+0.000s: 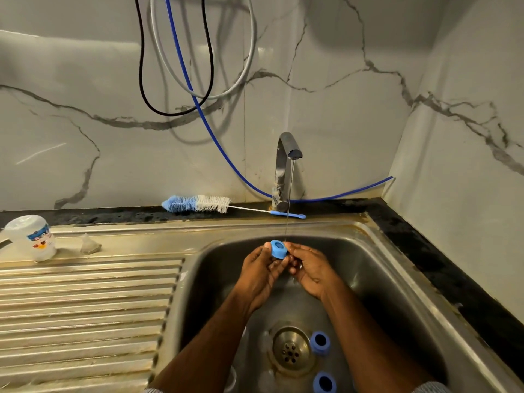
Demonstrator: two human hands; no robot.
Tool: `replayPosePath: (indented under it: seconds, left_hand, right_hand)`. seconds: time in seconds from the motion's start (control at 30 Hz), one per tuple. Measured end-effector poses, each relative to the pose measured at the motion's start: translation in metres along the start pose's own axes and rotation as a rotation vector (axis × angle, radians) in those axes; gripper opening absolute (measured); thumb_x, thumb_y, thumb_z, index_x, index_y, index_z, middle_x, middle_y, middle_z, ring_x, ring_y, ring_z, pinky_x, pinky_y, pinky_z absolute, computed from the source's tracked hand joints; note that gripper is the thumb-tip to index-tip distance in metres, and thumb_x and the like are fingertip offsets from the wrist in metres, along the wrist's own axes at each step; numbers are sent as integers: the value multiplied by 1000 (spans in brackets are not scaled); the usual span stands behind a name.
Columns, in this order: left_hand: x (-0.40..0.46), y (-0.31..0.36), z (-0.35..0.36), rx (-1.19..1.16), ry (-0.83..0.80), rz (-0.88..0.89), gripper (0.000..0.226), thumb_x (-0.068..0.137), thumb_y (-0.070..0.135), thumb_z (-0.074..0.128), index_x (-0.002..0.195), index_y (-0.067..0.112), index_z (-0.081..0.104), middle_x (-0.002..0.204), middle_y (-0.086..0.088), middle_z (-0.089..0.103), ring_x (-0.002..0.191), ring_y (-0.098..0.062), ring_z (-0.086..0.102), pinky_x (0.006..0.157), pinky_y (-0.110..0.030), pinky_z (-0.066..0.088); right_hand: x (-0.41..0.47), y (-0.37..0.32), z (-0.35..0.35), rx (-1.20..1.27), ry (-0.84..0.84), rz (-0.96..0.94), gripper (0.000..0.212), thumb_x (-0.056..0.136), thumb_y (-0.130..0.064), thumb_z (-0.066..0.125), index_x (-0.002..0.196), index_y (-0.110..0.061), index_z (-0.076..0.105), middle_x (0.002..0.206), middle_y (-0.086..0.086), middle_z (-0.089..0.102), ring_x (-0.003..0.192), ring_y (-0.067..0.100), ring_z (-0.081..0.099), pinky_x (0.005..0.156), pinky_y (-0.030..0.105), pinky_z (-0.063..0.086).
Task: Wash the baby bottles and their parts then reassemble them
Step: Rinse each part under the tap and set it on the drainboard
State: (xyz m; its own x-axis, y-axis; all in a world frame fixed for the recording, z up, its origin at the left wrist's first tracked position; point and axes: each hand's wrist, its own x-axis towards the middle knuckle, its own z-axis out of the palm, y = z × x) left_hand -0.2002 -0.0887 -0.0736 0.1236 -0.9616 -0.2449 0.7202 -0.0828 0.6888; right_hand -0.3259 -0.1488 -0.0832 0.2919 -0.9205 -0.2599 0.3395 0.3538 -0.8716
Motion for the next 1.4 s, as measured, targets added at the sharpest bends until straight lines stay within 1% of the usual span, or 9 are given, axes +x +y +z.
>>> replayPosePath:
  seconds: [0.1, 0.27, 0.43, 0.53, 0.6, 0.8, 0.97, 1.13, 1.4]
  left_hand:
    - [0, -4, -1, 29, -10, -2, 33, 103, 21, 51, 123, -3, 59, 119, -29, 67, 98, -31, 72, 83, -35, 63]
    - [1, -8, 2, 97, 24, -8, 42, 101, 34, 55, 118, -5, 60, 95, -24, 67, 74, -20, 70, 70, -28, 63]
    - [0, -7, 3, 213, 55, 0, 49, 99, 42, 56, 112, -4, 67, 104, -30, 72, 66, -21, 70, 71, -31, 62]
    - [1, -6, -1, 304, 96, 10, 50, 97, 45, 57, 108, -2, 70, 100, -28, 74, 66, -21, 69, 68, -30, 62]
    - [0, -6, -1, 340, 99, 24, 50, 98, 44, 56, 106, -2, 72, 100, -29, 73, 70, -24, 70, 71, -33, 62]
    - [-5, -6, 2, 396, 68, 0, 45, 109, 28, 41, 102, -5, 70, 82, -19, 73, 70, -22, 69, 66, -29, 60]
    - [-9, -7, 4, 554, 31, -25, 33, 108, 8, 37, 106, -5, 67, 75, -10, 64, 61, -15, 59, 56, -24, 50]
    - [-13, -9, 5, 661, -41, -46, 29, 108, 6, 37, 98, 3, 65, 77, -8, 66, 58, -11, 64, 56, -24, 47]
    - [-10, -12, 2, 691, -45, -22, 31, 108, 15, 41, 98, 4, 68, 78, -7, 67, 60, -10, 65, 56, -25, 49]
  right_hand:
    - [0, 3, 1, -121, 97, -15, 16, 96, -15, 64, 101, -3, 73, 67, 3, 67, 51, 6, 54, 48, 20, 42]
    - [-1, 4, 12, -404, 233, -130, 25, 91, -33, 73, 79, -11, 70, 59, 2, 63, 46, 9, 52, 46, 24, 41]
    - [-8, -10, 10, -300, -84, -100, 23, 103, -19, 52, 114, -18, 73, 111, 8, 75, 90, 21, 73, 68, 31, 60]
    - [-10, -14, 3, -255, -261, -25, 29, 105, -14, 47, 122, -16, 70, 121, 8, 72, 113, 28, 68, 98, 47, 55]
    - [-9, -14, 2, -266, -266, -11, 29, 104, -11, 48, 123, -16, 70, 123, 8, 71, 116, 28, 67, 101, 51, 53]
    - [3, -6, 3, -265, -48, -62, 23, 101, -16, 57, 120, -16, 70, 117, 10, 72, 107, 24, 68, 84, 35, 58]
    - [8, -2, 2, -278, 18, -2, 18, 99, -16, 62, 114, -17, 72, 108, 16, 73, 81, 21, 64, 66, 31, 59]
    - [9, 1, 4, -273, 112, -38, 18, 89, -15, 76, 105, -10, 72, 86, 10, 72, 54, 7, 60, 55, 25, 55]
    - [6, -2, 4, -277, 202, -38, 30, 87, -33, 77, 101, -7, 70, 84, 13, 70, 54, 10, 58, 50, 24, 53]
